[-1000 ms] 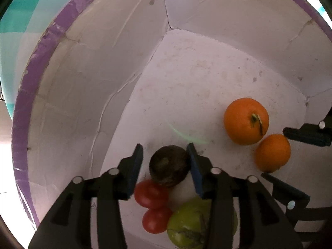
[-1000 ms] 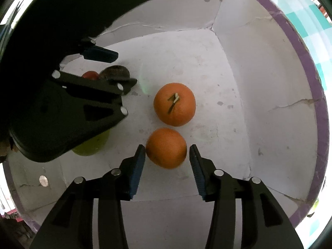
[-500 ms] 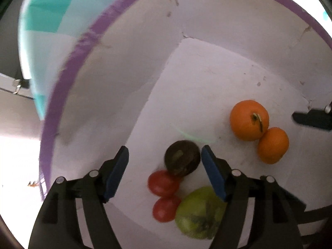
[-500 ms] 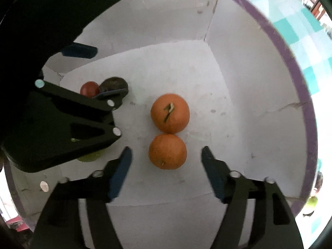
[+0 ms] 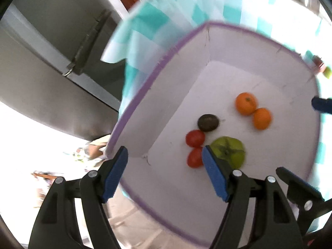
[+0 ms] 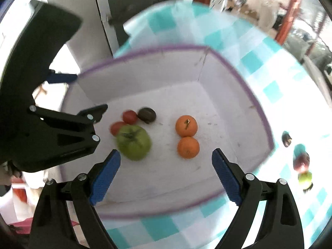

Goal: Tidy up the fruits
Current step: 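Withdraw both tools from the box toward the remaining fruit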

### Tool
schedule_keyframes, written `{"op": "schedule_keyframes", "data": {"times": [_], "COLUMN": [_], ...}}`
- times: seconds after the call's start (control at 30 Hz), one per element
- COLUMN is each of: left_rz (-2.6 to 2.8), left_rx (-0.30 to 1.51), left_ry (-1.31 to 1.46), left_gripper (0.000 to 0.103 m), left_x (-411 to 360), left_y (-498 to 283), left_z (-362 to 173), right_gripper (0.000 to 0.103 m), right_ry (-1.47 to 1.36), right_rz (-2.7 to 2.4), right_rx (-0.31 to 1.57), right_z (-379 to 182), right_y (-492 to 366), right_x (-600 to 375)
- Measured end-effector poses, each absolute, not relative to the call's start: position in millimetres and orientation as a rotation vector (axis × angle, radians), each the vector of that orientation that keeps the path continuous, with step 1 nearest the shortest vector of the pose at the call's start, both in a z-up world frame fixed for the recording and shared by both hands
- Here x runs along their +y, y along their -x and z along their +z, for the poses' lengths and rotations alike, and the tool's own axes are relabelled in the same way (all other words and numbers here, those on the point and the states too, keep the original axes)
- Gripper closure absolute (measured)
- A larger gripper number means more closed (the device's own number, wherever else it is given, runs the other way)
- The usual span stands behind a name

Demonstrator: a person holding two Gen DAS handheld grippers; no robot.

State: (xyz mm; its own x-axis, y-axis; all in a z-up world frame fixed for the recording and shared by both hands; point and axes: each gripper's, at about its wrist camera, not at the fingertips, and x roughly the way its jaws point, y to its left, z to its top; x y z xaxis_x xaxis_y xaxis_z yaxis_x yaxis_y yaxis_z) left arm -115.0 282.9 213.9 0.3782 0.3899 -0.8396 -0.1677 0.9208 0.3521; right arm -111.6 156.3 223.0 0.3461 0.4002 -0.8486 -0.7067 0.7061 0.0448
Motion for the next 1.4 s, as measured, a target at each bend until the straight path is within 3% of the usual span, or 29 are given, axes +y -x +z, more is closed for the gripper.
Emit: {"op": "schedule_keyframes", "data": {"times": [0.1, 0.27, 0.57, 0.9, 1.4], "left_rz": [0.315, 0.244, 0.017, -0.15, -0.245], "left_rx": [1.005, 0.862, 0.771, 0.737, 0.897], "left_ry": [-0.141, -0.118, -0.282, -0.36, -0.378], "left_gripper": [0.012, 0.002, 0.002, 0.002, 0.002], "left_x": [277, 235, 126, 54, -15], "left_y": [157, 210, 268, 286, 198], "left_z": [245, 262, 266, 261, 193], "right_gripper": [0.016, 0.016, 0.016, 0.016, 0.016], "right_ry": [0.266, 0.139, -0.04, -0.142, -0.194], "right_rz": [0.7, 0.58, 0.324, 0.158, 0.076], "right_rx": [0.913, 0.85, 0.881, 0.869, 1.015], "right_z": [251, 254, 223, 215, 152], "right_y": [145, 202, 268, 308, 246], "right_x": [128, 68, -51, -129, -198]}}
